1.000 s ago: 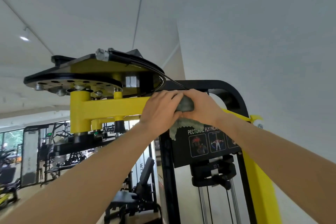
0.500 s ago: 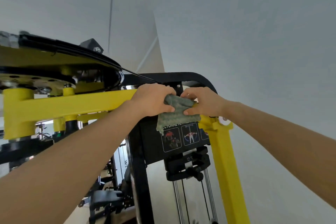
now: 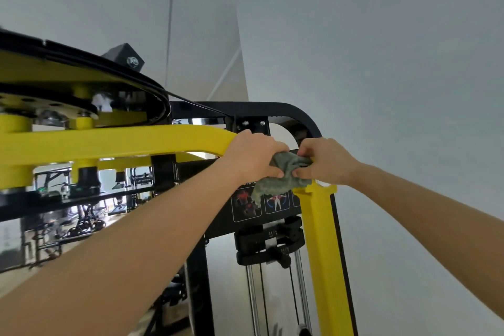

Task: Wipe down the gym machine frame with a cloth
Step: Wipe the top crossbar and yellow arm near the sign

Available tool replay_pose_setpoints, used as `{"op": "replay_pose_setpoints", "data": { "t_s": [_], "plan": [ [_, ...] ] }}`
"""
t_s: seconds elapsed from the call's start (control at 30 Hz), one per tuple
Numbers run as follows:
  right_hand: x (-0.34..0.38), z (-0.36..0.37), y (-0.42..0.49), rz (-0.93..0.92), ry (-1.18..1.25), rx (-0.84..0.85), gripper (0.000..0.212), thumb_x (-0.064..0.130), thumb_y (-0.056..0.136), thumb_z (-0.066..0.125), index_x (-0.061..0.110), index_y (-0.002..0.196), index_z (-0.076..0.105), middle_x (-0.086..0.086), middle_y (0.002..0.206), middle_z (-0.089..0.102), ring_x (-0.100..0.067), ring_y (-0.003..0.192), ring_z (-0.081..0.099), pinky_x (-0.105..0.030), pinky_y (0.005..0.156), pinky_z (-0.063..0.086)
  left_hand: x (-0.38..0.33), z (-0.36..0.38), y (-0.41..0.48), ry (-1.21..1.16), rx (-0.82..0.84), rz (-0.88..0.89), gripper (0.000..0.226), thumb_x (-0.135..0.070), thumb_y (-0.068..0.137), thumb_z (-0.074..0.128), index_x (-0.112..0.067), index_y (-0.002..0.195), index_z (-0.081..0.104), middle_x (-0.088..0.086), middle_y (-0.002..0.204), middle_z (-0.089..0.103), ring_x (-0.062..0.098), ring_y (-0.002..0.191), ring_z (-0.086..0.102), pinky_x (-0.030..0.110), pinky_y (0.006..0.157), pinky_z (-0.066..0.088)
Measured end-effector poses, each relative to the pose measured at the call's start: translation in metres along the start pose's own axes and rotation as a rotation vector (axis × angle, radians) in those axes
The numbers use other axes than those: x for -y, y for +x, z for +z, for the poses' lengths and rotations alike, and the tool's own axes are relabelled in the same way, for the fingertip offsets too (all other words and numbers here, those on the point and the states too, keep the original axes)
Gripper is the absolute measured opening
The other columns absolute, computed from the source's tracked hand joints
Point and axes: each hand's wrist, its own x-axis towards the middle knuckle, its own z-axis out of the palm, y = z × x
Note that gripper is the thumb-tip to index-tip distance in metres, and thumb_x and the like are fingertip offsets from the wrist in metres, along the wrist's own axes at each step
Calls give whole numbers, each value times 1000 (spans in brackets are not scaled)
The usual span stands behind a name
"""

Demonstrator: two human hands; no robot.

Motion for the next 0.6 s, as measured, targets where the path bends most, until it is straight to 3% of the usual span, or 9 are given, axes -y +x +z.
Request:
{"op": "replay_pose_setpoints", "data": {
  "t_s": [0.2, 0.43, 0.6],
  "plan": [
    [41, 11, 6, -153, 127, -21, 38, 39, 73, 81, 29, 103, 61, 11, 92, 67, -8, 83, 63, -34, 73, 56, 35, -15, -42, 95, -151, -46, 61, -69, 87, 58, -39, 139, 52, -10, 129, 64, 17, 115, 59, 38, 98, 40],
    [110, 20, 29, -261, 171, -60, 55, 44, 78, 80, 28, 125, 59, 10, 109, 65, -12, 98, 61, -33, 87, 52, 88, -37, -100, 204, -253, -132, 63, -62, 92, 56, -33, 146, 47, -9, 135, 61, 20, 115, 60, 38, 91, 43],
    [146, 26, 49, -289, 133, -67, 58, 48, 81, 77, 34, 133, 54, 8, 114, 64, -11, 101, 56, -22, 76, 39, 110, -38, -137, 275, -306, -177, 62, -56, 92, 60, -23, 144, 53, -2, 132, 65, 23, 114, 64, 37, 90, 44]
  ]
}}
